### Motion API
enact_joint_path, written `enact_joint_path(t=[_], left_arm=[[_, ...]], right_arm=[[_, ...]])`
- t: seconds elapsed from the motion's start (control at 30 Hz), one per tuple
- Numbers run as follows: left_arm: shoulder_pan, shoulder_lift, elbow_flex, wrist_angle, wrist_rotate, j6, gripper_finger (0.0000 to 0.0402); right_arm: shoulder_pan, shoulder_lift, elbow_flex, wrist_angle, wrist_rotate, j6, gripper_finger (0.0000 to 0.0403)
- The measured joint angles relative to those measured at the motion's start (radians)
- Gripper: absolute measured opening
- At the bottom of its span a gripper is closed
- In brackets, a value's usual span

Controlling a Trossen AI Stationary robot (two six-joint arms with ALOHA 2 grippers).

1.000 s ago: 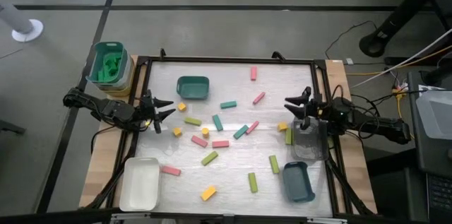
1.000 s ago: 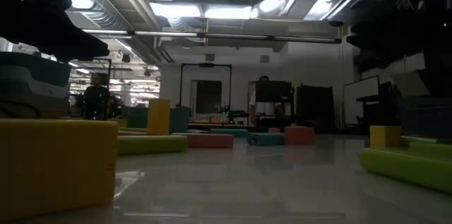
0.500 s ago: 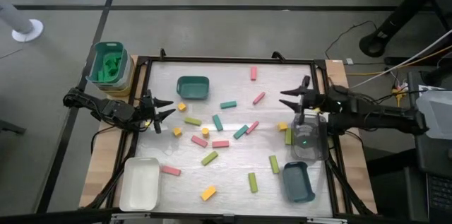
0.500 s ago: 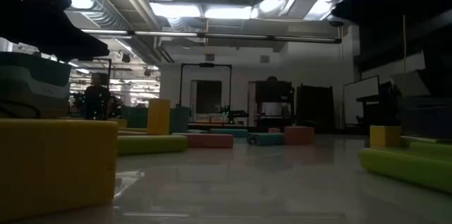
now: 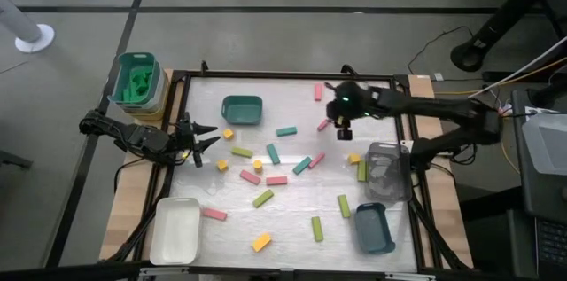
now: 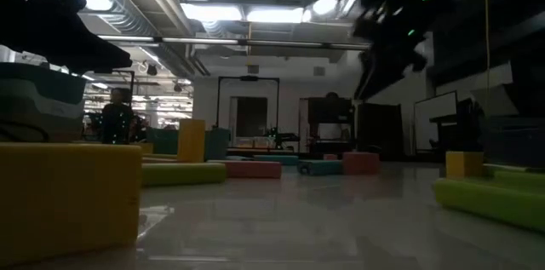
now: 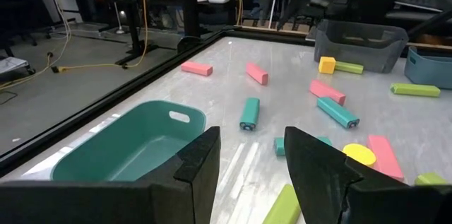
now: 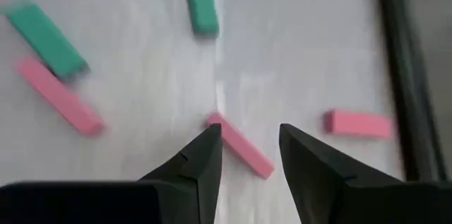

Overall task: Sort blocks
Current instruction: Put the pink block into the black bin

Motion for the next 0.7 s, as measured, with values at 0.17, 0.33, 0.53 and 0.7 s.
enact_joint_path(t=[0.17,0.33,0.53,0.7], left_arm=[[0.000,0.000,0.000,0.000,0.000,0.000,0.0148],[0.000,0.000,0.000,0.000,0.000,0.000,0.0148],[0.000,0.000,0.000,-0.001,-0.001,0.000,0.0148],[0.000,0.000,0.000,-0.001,-0.001,0.000,0.0148]], right_arm=[[-0.020,0.192,0.104,-0.063,0.000,-0.097,0.0145],[-0.018,0.312,0.158,-0.080,-0.001,-0.188,0.0145],[-0.018,0.367,0.177,-0.136,-0.001,-0.213,0.0145],[-0.018,0.367,0.177,-0.155,-0.001,-0.209,0.0145]])
